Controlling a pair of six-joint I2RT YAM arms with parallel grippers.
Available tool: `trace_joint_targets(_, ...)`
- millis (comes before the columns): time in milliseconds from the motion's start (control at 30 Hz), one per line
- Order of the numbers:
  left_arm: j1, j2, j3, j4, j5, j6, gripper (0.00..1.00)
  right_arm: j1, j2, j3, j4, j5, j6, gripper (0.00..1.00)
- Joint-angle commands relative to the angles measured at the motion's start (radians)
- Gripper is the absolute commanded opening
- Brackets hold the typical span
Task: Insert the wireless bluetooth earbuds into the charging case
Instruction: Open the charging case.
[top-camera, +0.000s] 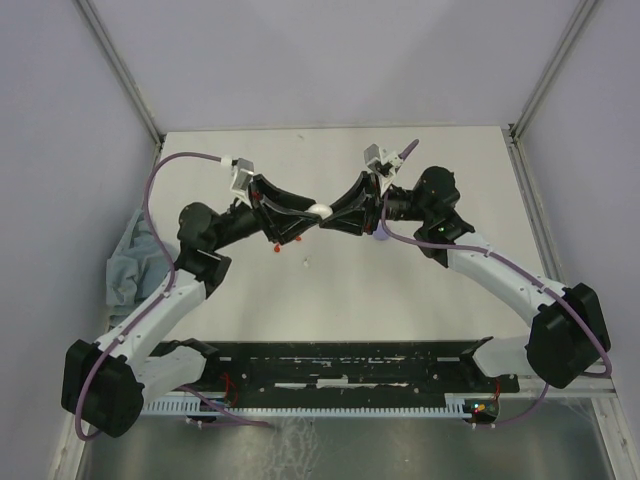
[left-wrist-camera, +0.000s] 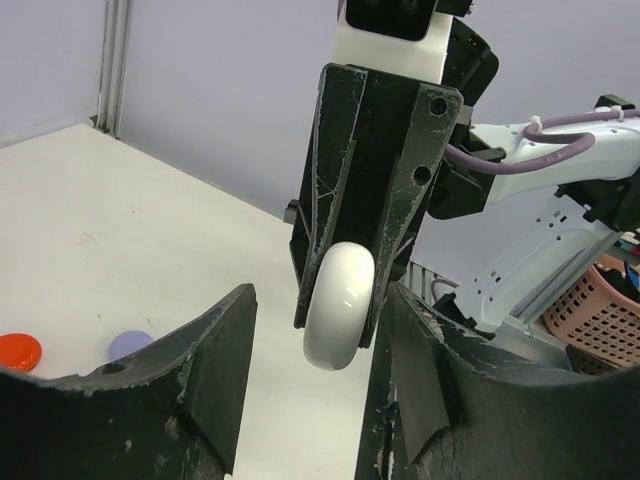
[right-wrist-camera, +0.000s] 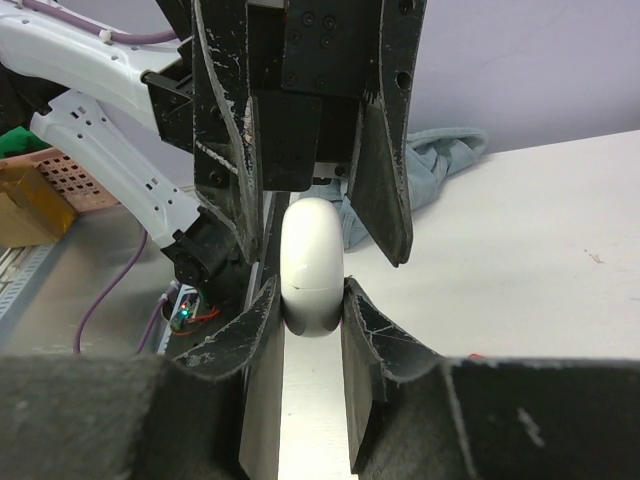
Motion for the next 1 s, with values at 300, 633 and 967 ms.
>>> trace_joint_targets(300,0.019,-0.002,0.094,-0.111,-0.089,0.059,0.62,0.005,-0.067,0.034,-0.079,-0.048,-0.142,0.17)
trace_joint_targets(633,0.022,0.007,0.129,-0.223,-0.138,0.086,0.63,0.012,-0.077,0.031,-0.087,-0.056,-0.181,0.17)
trace_joint_targets(967,0.025,0.021,0.144,-0.281,-0.169,0.099,0.64,0.014,-0.092,0.028,-0.191,-0.038,-0.276,0.16)
